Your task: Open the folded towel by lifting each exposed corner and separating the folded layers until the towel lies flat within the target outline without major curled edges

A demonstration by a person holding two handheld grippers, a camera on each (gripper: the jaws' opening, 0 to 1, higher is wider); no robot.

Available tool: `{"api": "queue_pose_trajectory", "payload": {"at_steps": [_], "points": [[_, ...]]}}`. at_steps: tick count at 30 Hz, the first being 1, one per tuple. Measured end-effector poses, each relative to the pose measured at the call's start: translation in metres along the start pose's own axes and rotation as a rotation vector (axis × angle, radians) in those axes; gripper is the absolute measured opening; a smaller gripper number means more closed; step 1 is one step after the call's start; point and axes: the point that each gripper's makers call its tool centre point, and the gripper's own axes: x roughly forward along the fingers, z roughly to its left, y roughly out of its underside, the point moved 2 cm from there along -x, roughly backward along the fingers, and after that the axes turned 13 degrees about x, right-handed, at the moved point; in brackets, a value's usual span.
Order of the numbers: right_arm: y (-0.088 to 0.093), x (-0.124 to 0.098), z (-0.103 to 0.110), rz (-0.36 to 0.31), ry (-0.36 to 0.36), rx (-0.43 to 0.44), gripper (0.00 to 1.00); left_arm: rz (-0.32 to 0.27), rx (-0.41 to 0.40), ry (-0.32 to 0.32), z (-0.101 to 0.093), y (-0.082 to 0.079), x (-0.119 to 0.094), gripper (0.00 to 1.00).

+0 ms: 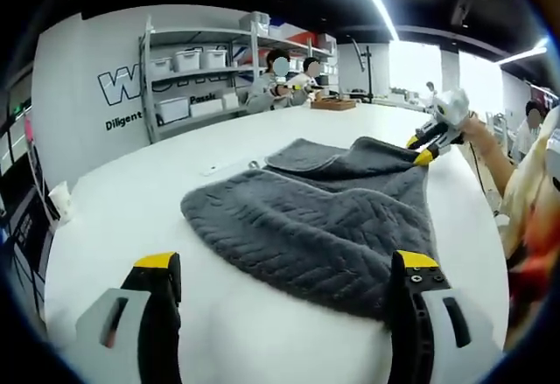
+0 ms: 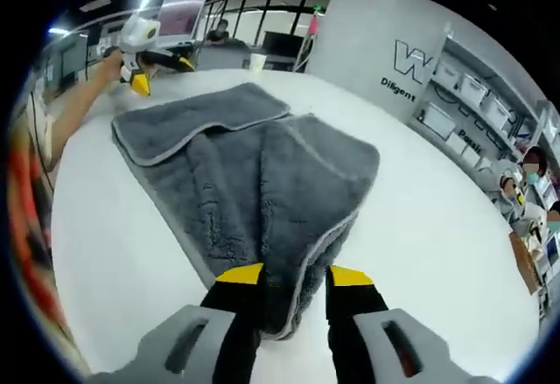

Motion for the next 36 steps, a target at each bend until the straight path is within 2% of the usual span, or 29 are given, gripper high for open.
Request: {"api": "queue_pose_trajectory", "payload": {"at_steps": [7,14,17,23,29,32,36], "points": [[-0.025,-0.009,0.0,-0.072,0.004,0.044,0.56,-0.007,-0.019,-0.016,0.004,0.0,-0.001,0.98],[-0.038,-0.005,0.027,-0.102,-0.023,0.058,0.89,-0.012,-0.026,-0.019,0.006,0.0,-0.002,0.98],[-0.04,-0.003,0.037,-0.115,-0.044,0.075,0.98,-0.02,-0.02,-0.017,0.005,-0.002,-0.002,0.99],[-0.042,-0.008,0.05,-0.137,-0.027,0.099,0.99,-0.045,-0.033,0.004,0.001,-0.006,-0.002,0.99],[-0.042,-0.014,0.066,-0.166,-0.039,0.1,0.99,-0.039,-0.024,-0.013,0.004,-0.007,-0.005,0.99],[-0.04,-0.016,0.069,-0.19,-0.046,0.142,0.99,-0.039,-0.022,-0.022,0.005,-0.011,-0.005,0.99],[-0.035,-0.018,0.076,-0.202,-0.065,0.164,0.99,-0.042,-0.058,-0.035,0.012,-0.019,-0.001,0.99]]}}
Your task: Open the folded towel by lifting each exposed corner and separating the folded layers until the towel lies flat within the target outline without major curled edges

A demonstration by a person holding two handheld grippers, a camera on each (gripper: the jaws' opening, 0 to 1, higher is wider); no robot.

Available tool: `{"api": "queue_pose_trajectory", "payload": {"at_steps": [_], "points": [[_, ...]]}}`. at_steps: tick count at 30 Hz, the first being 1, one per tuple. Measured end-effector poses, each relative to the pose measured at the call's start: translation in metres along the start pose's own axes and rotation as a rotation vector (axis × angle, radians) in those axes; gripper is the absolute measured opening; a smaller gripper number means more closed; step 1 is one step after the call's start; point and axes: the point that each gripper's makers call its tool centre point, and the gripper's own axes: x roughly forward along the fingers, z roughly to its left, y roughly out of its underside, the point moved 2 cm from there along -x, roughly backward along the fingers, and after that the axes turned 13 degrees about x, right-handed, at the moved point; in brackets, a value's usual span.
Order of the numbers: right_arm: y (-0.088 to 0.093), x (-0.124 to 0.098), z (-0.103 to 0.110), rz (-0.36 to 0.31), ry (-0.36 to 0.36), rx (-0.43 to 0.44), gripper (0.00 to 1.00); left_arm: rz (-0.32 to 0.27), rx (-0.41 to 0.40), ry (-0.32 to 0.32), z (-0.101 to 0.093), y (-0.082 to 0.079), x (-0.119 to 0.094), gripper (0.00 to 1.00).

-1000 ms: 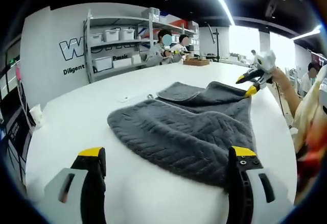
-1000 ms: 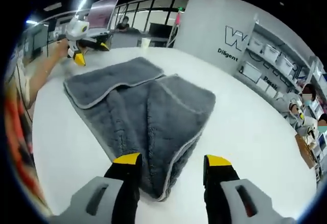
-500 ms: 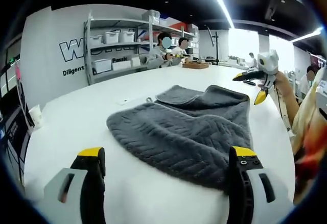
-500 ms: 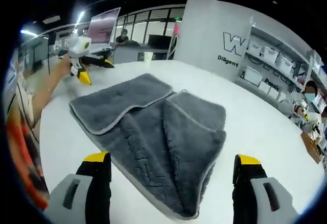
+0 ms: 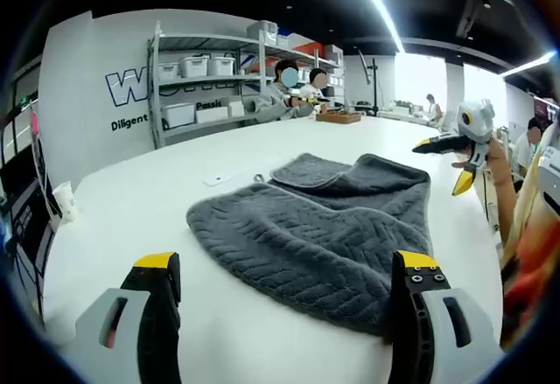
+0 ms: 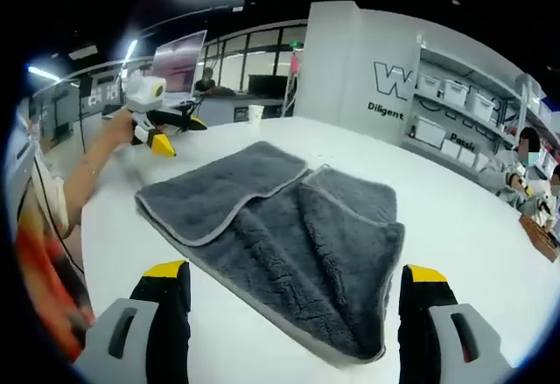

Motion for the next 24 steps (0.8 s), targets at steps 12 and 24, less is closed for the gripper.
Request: {"api": "queue_pose_trajectory", "payload": {"at_steps": [12,24], "points": [[0.001,-0.01,-0.004,-0.02,-0.006,-0.045,0.99,0.003,-0.136,-0.169,0.05,-0.014,0.039,0.85],[0.001,-0.012,-0.004,-0.061,-0.046,-0.048,0.99,0.073,-0.243,-0.368,0.116,0.013,0.08,0.34]]}}
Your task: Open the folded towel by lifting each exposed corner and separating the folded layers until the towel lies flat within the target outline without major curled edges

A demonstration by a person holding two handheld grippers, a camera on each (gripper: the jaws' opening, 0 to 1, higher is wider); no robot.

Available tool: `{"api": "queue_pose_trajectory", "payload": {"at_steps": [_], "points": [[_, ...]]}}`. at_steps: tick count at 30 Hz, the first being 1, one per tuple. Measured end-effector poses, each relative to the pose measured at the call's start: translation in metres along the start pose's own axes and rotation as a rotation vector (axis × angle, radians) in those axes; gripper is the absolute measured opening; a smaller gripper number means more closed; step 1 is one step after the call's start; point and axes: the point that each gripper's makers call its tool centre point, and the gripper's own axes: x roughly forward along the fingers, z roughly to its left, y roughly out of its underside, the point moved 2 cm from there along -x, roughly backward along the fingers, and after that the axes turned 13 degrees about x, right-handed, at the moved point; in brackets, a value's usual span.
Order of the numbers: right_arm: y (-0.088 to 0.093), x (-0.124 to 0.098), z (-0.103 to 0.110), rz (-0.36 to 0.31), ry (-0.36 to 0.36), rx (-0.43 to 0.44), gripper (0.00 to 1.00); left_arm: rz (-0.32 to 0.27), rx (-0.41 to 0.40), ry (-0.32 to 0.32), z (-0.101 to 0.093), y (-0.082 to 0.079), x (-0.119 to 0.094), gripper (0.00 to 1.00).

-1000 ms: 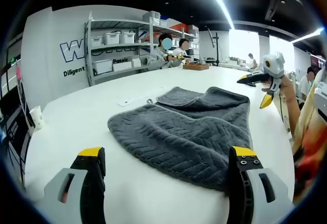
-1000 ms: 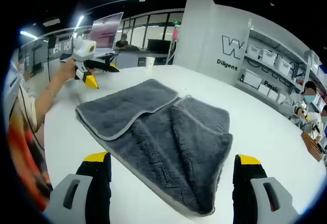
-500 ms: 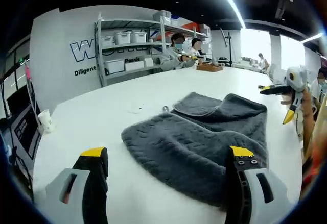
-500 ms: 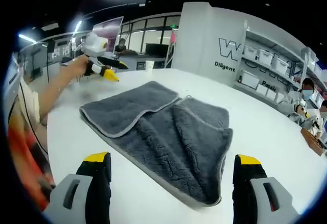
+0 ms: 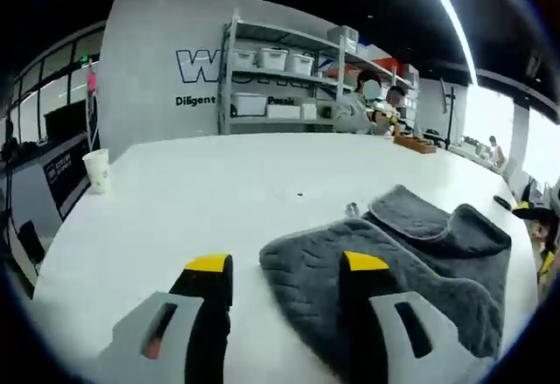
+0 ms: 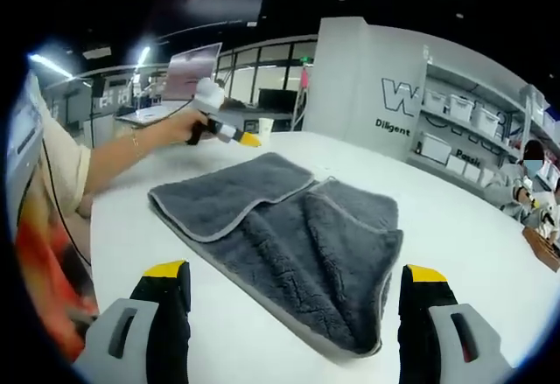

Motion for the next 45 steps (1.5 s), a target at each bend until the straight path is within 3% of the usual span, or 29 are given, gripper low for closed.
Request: {"api": "queue_pose_trajectory", "payload": {"at_steps": [3,6,8,12,20,25,38,45], "points": [[0.003,-0.001,-0.002,0.002,-0.002,0.004,0.99,0.042,0.021,-0.016,0.004,0.007,0.012,0.29],[0.007,-0.001,-0.008,0.003,0.007,0.019,0.99,0.074,0.008,0.054,-0.008,0.014,0.023,0.29],[0.008,0.0,-0.009,0.008,0.013,0.02,0.99,0.089,0.013,0.063,-0.012,0.017,0.029,0.28],[0.01,0.0,-0.008,0.008,0.007,0.021,0.99,0.175,0.077,0.038,-0.012,0.032,0.042,0.25],[0.014,-0.002,-0.01,-0.003,0.0,0.039,0.99,0.143,0.107,0.036,-0.021,0.025,0.056,0.06],[0.017,-0.004,-0.009,-0.006,-0.001,0.039,0.99,0.145,0.133,0.021,-0.018,0.021,0.066,0.05],[0.02,-0.014,-0.014,-0.002,0.038,0.042,0.99,0.134,0.085,-0.032,-0.007,0.011,0.099,0.05],[0.021,-0.014,-0.008,0.012,0.033,0.024,0.99,0.126,0.103,-0.05,-0.001,0.006,0.112,0.05]]}}
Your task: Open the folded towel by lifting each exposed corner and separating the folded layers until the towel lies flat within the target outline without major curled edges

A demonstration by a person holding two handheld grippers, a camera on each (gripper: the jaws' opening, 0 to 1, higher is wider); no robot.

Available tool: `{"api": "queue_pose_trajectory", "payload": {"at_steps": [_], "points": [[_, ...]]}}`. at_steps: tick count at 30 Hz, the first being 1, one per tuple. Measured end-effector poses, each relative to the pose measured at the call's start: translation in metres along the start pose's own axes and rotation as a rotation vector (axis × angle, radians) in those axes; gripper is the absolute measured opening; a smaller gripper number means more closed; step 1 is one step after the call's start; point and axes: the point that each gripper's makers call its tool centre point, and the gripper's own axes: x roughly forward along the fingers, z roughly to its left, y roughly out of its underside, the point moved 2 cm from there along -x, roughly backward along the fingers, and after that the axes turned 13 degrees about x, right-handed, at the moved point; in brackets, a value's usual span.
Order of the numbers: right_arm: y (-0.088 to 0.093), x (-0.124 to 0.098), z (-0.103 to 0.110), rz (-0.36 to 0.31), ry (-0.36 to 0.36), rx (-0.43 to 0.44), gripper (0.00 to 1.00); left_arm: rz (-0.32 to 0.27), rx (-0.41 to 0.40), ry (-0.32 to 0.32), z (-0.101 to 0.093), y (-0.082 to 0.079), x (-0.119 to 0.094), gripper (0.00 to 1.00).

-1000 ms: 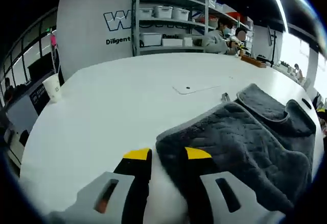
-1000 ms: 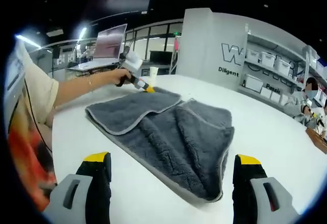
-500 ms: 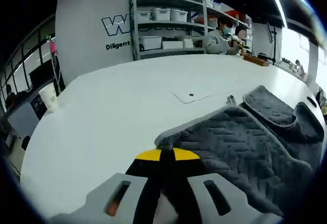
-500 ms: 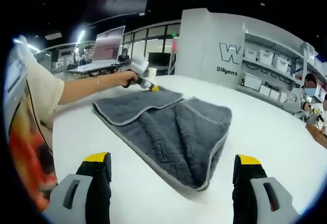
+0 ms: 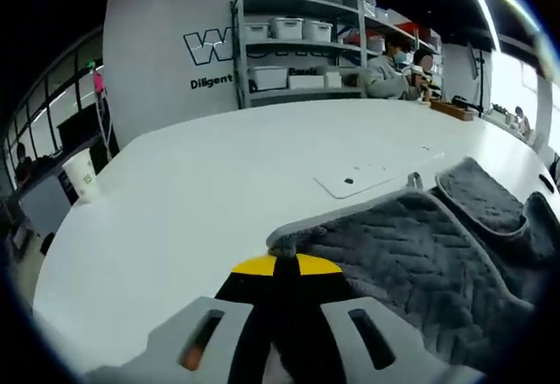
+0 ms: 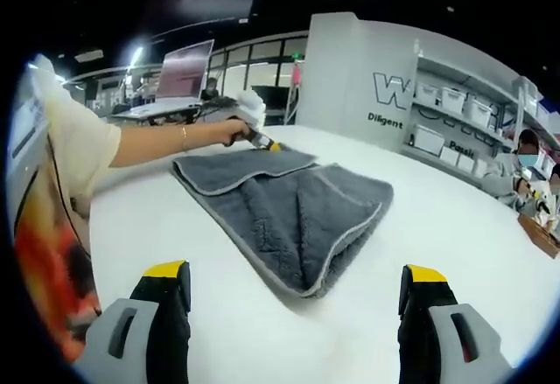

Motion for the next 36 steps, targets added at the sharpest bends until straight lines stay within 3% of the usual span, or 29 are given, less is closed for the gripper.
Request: {"api": "queue_pose_trajectory", "payload": {"at_steps": [12,18,21,23,25,28,31,35,36], "points": [[-0.002,0.0,0.007,0.001,-0.01,-0.015,0.99,0.016,0.042,-0.037,0.016,-0.006,0.018,0.05],[-0.001,-0.001,0.011,0.001,-0.022,-0.022,0.99,0.014,-0.004,-0.044,0.019,-0.005,0.019,0.06],[0.0,-0.002,0.011,0.001,-0.025,-0.02,0.99,-0.012,-0.026,-0.046,0.02,-0.006,0.015,0.12],[0.0,-0.003,0.01,0.001,-0.024,-0.019,0.99,-0.047,-0.079,-0.039,0.021,-0.009,0.009,0.24],[0.001,-0.003,0.009,0.001,-0.02,-0.017,0.99,-0.085,-0.195,-0.035,0.021,-0.012,-0.002,0.3],[0.001,0.0,0.008,0.004,-0.021,-0.011,0.99,-0.106,-0.176,-0.011,0.021,-0.017,-0.015,0.31],[0.0,0.001,0.01,0.001,-0.032,-0.009,0.99,-0.12,-0.153,0.011,0.019,-0.02,-0.032,0.41],[0.0,0.003,0.012,0.005,-0.042,-0.01,0.99,-0.15,-0.135,0.128,0.002,-0.021,-0.062,0.46],[0.0,0.003,0.012,0.006,-0.041,-0.011,0.99,-0.164,-0.147,0.156,-0.004,-0.018,-0.078,0.49]]}}
